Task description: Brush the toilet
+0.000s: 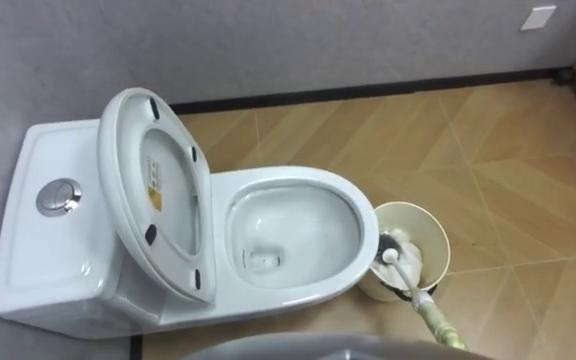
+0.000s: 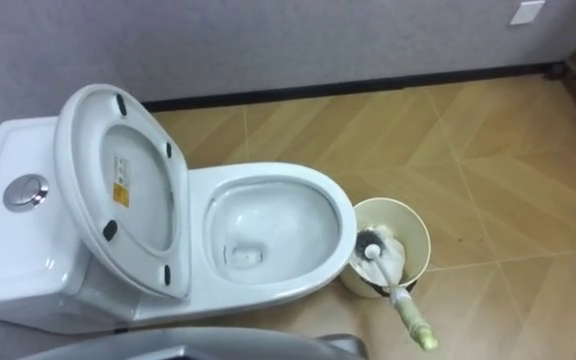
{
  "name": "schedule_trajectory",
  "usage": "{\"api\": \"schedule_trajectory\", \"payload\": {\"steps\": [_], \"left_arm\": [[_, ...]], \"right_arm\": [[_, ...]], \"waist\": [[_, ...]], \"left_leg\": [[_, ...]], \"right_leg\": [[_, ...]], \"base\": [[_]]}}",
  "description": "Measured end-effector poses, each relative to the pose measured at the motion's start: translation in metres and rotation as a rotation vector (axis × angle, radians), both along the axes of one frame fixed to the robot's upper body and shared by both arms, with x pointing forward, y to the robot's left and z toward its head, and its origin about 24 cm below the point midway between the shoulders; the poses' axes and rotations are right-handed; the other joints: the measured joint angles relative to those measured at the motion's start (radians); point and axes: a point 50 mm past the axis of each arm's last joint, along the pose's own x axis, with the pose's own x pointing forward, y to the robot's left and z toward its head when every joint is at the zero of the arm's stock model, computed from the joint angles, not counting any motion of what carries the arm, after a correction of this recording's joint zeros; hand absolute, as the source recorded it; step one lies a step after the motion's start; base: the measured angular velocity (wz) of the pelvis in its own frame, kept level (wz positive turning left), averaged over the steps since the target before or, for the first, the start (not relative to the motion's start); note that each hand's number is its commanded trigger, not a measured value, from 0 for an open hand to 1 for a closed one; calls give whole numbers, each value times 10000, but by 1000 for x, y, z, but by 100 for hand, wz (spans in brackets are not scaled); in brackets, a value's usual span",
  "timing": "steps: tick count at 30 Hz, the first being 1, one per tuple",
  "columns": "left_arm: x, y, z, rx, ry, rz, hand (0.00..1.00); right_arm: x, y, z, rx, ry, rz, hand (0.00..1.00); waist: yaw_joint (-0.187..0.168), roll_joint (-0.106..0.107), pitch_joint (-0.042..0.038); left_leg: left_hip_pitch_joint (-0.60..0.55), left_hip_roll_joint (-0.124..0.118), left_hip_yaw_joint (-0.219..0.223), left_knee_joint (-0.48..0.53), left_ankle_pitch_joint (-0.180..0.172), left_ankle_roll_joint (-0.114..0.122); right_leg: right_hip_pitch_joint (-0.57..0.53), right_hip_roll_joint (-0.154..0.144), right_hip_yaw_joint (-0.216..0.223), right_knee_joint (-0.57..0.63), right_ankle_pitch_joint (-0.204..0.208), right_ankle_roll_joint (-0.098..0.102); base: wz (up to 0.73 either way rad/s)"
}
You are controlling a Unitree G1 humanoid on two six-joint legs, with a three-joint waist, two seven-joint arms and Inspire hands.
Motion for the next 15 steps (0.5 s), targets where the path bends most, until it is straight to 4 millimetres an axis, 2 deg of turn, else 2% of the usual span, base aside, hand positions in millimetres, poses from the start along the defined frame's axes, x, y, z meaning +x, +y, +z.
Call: {"api": "schedule_trajectory", "payload": {"steps": [4, 7, 9, 15], "left_arm": [[9, 7, 3, 198, -237, -181, 0], [14, 6, 3, 246, -426, -453, 0], [19, 6, 4, 259, -632, -612, 0], [23, 9, 6, 364, -794, -1044, 0]], "right_arm": [[40, -28, 14, -1548, -856, 468, 0], [60, -38, 22, -2234, -1084, 834, 0], [66, -40, 25, -2490, -1050, 1245, 0], [89, -42, 33, -3346, -1129, 3545, 0]], "waist": [[27, -14, -18], [86, 19, -20], [218, -29, -53], [504, 13, -49]], "left_leg": [[-189, 22, 60, 21, 4, -4], [-361, 45, 89, 60, 3, -9], [-475, 50, 89, 69, 4, -10], [-633, 63, 73, 80, 4, -8]], "right_leg": [[-217, 45, 63, 35, 37, -13], [-410, 60, 71, 177, 47, -28], [-539, 65, 85, 204, 62, -41], [-744, 64, 53, 332, 68, -39]], "base": [[-4], [0], [0], [0]]}}
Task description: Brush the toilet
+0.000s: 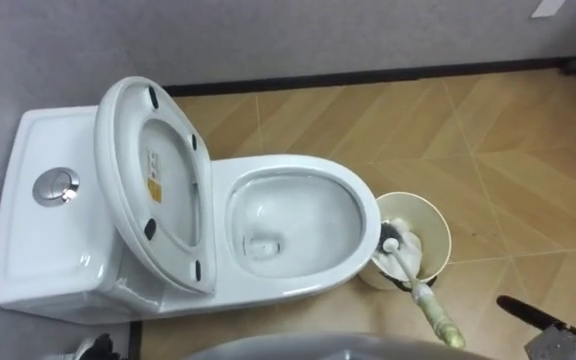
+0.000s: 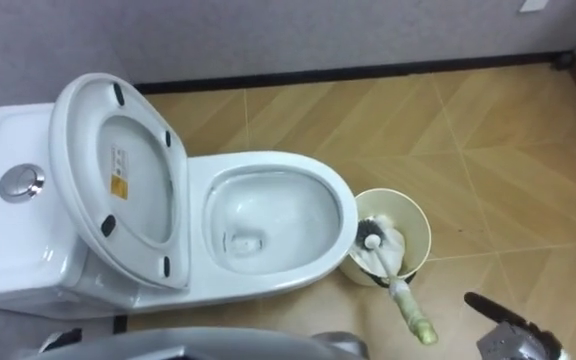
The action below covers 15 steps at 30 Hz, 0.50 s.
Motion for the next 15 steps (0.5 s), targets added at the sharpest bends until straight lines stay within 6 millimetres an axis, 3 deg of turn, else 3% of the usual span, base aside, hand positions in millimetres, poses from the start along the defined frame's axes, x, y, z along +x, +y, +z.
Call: {"api": "schedule_trajectory", "payload": {"steps": [6, 10, 13, 15], "left_arm": [[17, -5, 1, -145, -477, -582, 0], [37, -6, 3, -295, -1108, -857, 0], [49, -9, 5, -217, -1577, -1206, 0], [58, -11, 6, -359, -1906, -1194, 0]], "right_arm": [[32, 12, 5, -574, -69, 2490, 0], [52, 17, 9, -1030, -155, 3562, 0], [66, 21, 11, -1223, -198, 4223, 0], [72, 21, 11, -1230, -31, 4401, 0]], "waist": [[259, 89, -16], [362, 166, 50], [508, 241, 104], [553, 316, 101]], "left_leg": [[-846, 70, -170, 410, 0, 6], [-1858, 144, -555, 1010, 1, 8], [-2500, 211, -591, 1334, 10, 7], [-2967, 216, -686, 1415, 46, 41]], "right_leg": [[-583, 11, -385, 30, 114, -43], [-1239, 73, -754, 235, 143, -90], [-1765, 116, -816, 442, 164, -125], [-2233, 85, -972, 739, 163, -125]], "base": [[9], [28], [8], [14]]}}
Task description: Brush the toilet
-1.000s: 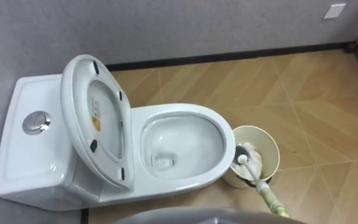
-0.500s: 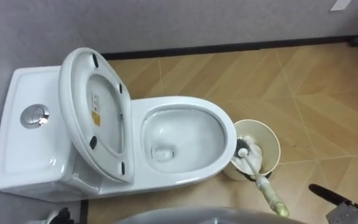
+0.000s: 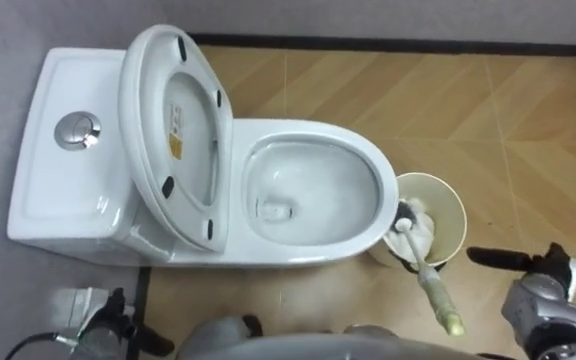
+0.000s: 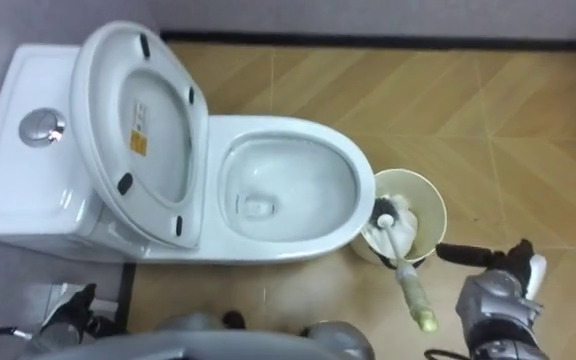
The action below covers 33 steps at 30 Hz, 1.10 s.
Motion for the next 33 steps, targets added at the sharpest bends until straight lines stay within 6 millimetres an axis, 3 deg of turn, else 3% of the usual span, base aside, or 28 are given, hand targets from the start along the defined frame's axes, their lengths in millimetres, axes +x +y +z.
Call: {"api": "schedule_trajectory", "payload": {"steps": [5, 10, 13, 16, 24, 29, 33], "left_arm": [[38, -4, 9, -296, -1074, -186, 0], [85, -17, 25, -384, -2324, -1041, 0], [104, -26, 34, -485, -2923, -1575, 0], [110, -31, 39, -494, -3400, -1881, 0], [108, -29, 40, -797, -3455, -1570, 0], [117, -36, 43, -972, -3785, -1546, 0], [127, -50, 46, -1276, -4018, -1854, 0]], "right_arm": [[17, -7, 7, -262, 154, 317, 0], [45, -15, 26, -864, -137, 1059, 0], [51, -15, 29, -1088, 21, 1596, 0], [45, -17, 25, -891, 331, 1574, 0], [47, -16, 25, -403, 178, 1506, 0], [56, -12, 29, -134, -217, 1513, 0], [68, -8, 33, -86, -464, 1871, 0]], "waist": [[164, 31, 89], [391, 109, 262], [535, 120, 288], [603, 169, 320], [621, 258, 348], [651, 429, 421], [823, 595, 426]], "left_leg": [[-1467, -18, -132, 522, 254, 117], [-3122, 60, -130, 1191, 355, 289], [-3788, -59, -137, 1290, 504, 367], [-4368, -118, -135, 1399, 659, 407], [-5751, -131, -143, 2259, 673, 400], [-6344, -110, -138, 2574, 669, 397], [-6738, -91, -108, 2714, 670, 393]], "right_leg": [[-1520, -96, -78, 759, -3, -2], [-3336, -244, -42, 1830, -30, -28], [-4192, -429, -34, 2301, -61, -29], [-4865, -528, -41, 2615, -73, -43], [-6337, -692, -40, 3693, -367, -165], [-6963, -740, -24, 4146, -470, -237], [-7408, -744, 28, 4396, -502, -268]], "base": [[11], [-4], [-1], [5], [3], [1], [-1]]}}
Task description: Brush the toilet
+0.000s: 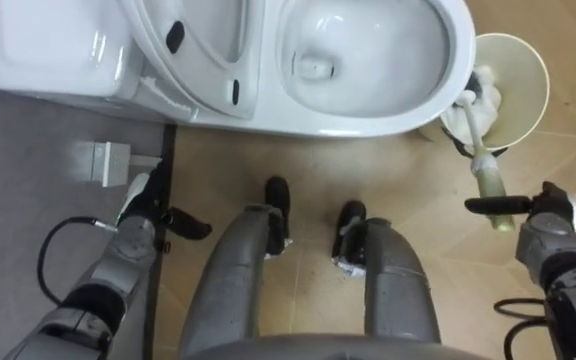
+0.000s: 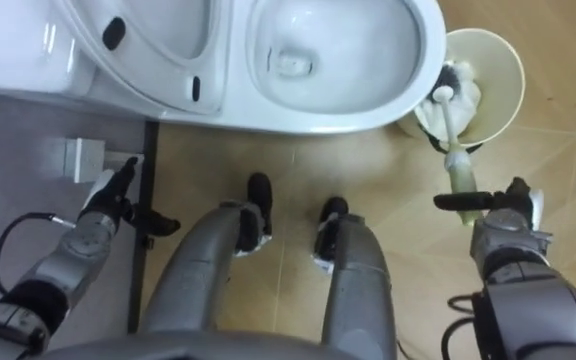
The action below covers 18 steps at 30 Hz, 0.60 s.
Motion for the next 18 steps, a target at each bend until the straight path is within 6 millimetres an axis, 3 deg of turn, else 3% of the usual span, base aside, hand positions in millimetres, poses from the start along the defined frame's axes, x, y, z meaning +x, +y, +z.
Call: {"api": "schedule_trajectory", "payload": {"steps": [10, 18], "left_arm": [[5, -1, 4, -86, -348, 152, 0], [6, 1, 5, 28, -465, 236, 0]], "right_arm": [[13, 2, 9, 264, -790, -91, 0], [14, -1, 11, 235, -800, -44, 0]], "waist": [[23, 21, -1], [52, 45, -9]], "left_leg": [[-651, -75, 158, 217, 30, -49], [-836, -61, 190, 235, 29, -47]], "right_leg": [[-843, -278, 0, 623, -253, -138], [-1025, -249, -4, 627, -259, -146]], "base": [[5], [0]]}}
